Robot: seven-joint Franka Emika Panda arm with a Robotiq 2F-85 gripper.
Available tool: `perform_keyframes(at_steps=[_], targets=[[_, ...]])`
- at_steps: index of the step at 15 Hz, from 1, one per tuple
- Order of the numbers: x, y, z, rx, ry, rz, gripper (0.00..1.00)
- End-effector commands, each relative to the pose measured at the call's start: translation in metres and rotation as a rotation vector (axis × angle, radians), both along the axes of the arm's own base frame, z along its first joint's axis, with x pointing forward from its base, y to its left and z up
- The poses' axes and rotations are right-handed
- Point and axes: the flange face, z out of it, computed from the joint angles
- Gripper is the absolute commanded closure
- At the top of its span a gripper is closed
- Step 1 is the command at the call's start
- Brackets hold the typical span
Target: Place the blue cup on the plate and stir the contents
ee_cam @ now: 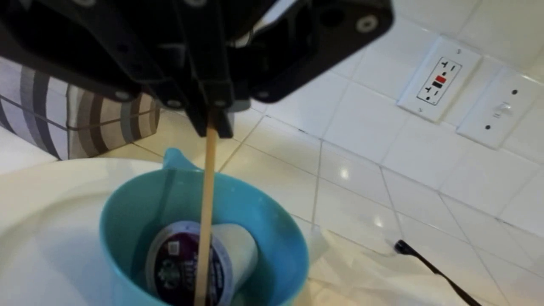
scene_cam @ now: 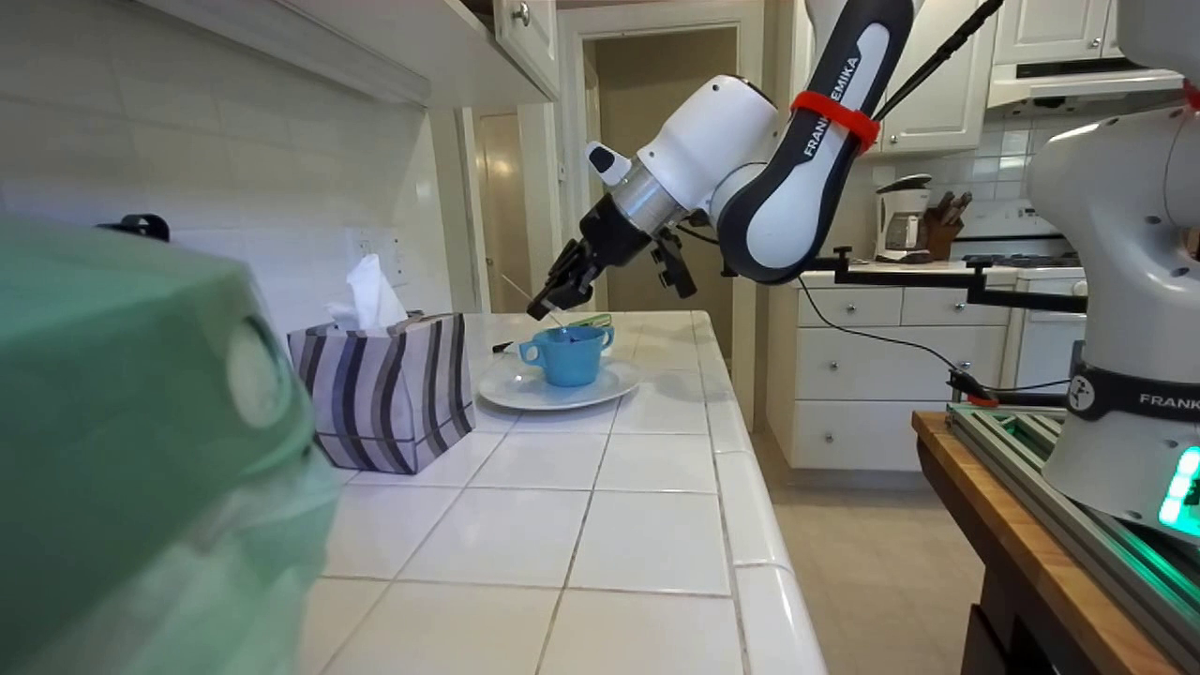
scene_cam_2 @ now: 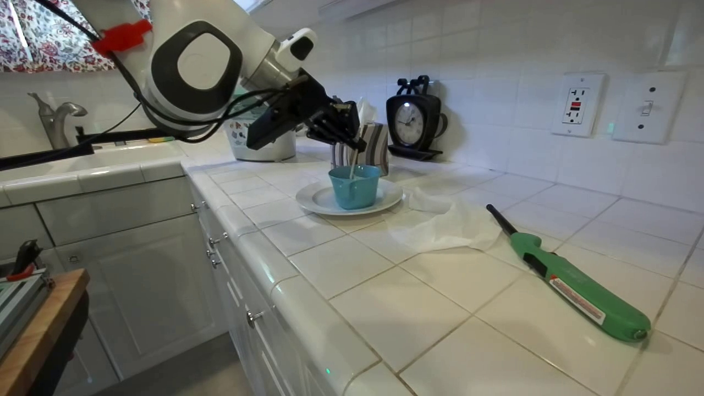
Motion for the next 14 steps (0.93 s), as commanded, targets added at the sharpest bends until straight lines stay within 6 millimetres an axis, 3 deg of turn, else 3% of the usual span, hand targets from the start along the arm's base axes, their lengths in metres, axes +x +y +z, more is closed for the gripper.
perform_keyframes(at_steps=[1, 8, 14], targets=[[-0.007, -0.008, 0.008, -0.01, -0.092, 0.027, 0.99], [0.012, -0.008, 0.02, -0.018, -0.126, 0.047, 0.99], [0.021, 0.023, 0.022, -0.008, -0.149, 0.123, 0.99]])
